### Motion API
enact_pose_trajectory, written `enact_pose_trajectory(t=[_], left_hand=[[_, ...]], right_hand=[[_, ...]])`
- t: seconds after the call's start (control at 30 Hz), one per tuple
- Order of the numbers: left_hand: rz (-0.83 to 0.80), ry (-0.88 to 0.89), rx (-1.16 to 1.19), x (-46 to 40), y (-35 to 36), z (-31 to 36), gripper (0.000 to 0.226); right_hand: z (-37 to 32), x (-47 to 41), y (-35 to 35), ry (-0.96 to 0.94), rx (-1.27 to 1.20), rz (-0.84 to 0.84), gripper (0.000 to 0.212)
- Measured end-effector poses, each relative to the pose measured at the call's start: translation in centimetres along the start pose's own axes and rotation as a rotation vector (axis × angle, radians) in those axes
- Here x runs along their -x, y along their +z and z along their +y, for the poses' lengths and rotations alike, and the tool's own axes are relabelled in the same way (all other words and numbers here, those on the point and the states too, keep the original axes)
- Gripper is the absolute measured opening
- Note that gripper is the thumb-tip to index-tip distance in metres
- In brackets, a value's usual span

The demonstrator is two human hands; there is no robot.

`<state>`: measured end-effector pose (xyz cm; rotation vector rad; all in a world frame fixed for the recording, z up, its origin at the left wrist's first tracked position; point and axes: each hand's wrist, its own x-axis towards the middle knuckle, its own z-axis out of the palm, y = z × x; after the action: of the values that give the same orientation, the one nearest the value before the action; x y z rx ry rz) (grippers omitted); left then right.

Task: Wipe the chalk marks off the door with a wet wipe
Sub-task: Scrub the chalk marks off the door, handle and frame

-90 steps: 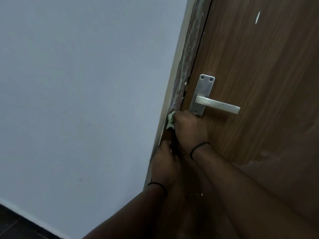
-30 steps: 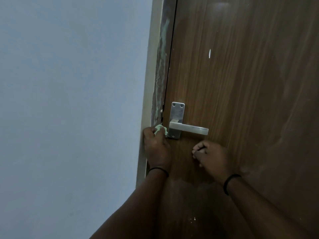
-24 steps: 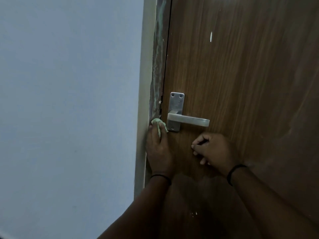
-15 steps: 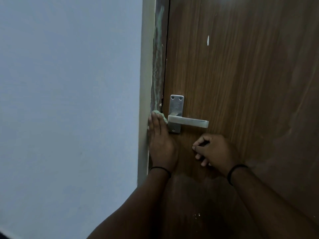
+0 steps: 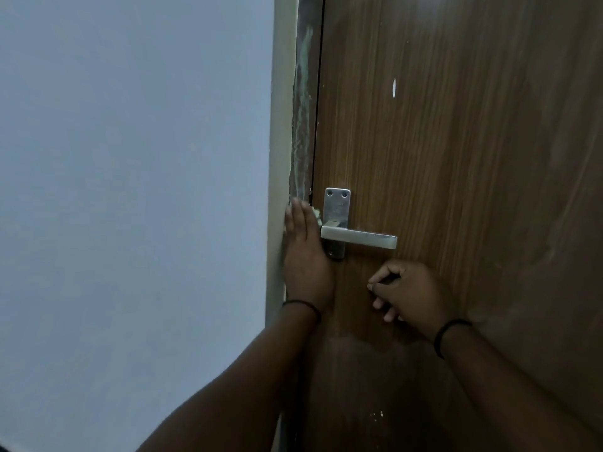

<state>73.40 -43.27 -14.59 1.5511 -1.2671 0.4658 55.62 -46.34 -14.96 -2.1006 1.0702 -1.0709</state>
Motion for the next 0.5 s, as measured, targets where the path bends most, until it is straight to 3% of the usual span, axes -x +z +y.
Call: enact_pose_trajectory(t=[0.2,0.33,0.5], left_hand=[[-0.036,0.13,0.004,0.0,-0.6,-1.5,0.076],[-0.114,0.094,-0.009,3.0,-0.2,-2.5,0.073],[-0.065,0.059,-0.031,0.9,-0.2,-1.2,0.071]], right_hand=[[0.0,0.1,0.1,-0.001,0.001,0.006,0.01],[-0.3,0.3,-0.1,0.011,-0.004,-0.007,0.011],[-0.4,0.3,-0.2,0.008,0.013,-0.011,0.011]])
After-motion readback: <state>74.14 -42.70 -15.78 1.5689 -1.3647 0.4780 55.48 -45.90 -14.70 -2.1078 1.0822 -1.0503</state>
